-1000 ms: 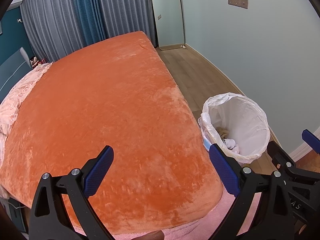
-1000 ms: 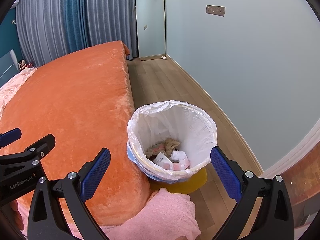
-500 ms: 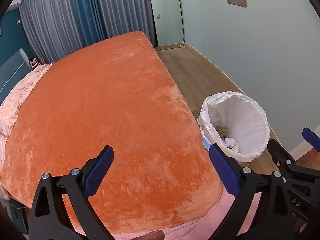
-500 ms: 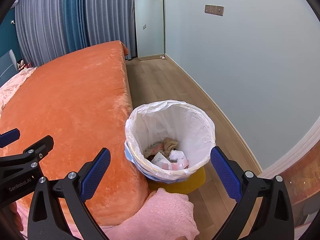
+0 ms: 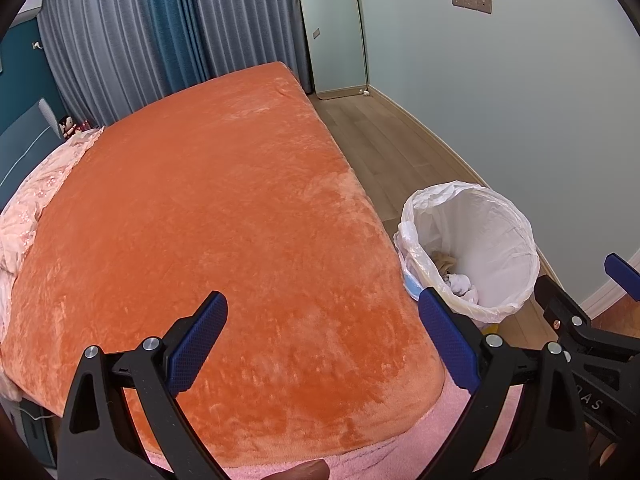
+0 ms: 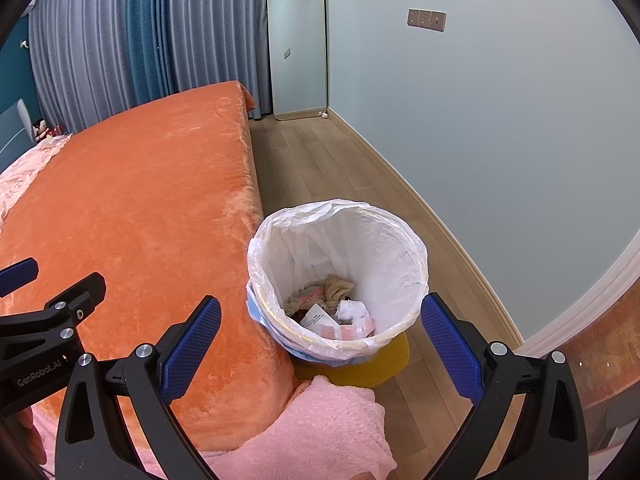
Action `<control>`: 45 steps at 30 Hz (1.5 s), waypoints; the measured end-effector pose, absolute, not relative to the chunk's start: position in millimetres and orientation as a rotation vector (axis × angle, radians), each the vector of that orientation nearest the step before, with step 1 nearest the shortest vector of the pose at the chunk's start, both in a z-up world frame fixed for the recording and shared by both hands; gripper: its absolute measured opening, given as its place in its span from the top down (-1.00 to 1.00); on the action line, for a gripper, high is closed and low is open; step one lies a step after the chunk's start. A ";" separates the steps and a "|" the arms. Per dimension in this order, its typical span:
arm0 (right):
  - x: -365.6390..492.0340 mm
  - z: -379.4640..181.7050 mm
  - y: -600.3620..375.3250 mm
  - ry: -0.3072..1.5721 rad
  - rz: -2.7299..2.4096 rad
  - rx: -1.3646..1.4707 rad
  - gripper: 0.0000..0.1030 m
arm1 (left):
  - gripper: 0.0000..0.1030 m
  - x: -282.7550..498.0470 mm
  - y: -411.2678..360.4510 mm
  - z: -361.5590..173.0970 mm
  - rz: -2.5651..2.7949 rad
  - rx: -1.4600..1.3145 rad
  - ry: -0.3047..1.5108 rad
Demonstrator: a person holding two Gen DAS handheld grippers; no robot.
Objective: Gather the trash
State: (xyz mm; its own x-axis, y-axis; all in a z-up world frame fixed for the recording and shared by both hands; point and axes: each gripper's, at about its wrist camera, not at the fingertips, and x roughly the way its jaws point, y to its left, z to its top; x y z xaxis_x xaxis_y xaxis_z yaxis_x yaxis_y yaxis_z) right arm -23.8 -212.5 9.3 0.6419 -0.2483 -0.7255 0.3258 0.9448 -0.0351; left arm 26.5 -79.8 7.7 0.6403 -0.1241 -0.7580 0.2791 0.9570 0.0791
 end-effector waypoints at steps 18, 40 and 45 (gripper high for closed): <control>-25.5 7.8 -214.8 0.816 -0.335 0.105 -0.87 | -0.78 24.8 -80.4 7.6 -0.230 0.210 0.842; -27.8 5.1 -216.3 0.817 -0.341 0.111 -0.87 | -0.78 21.7 -83.4 7.7 -0.235 0.212 0.829; -29.2 3.4 -217.0 0.820 -0.347 0.115 -0.87 | -0.78 22.0 -83.8 7.4 -0.240 0.216 0.835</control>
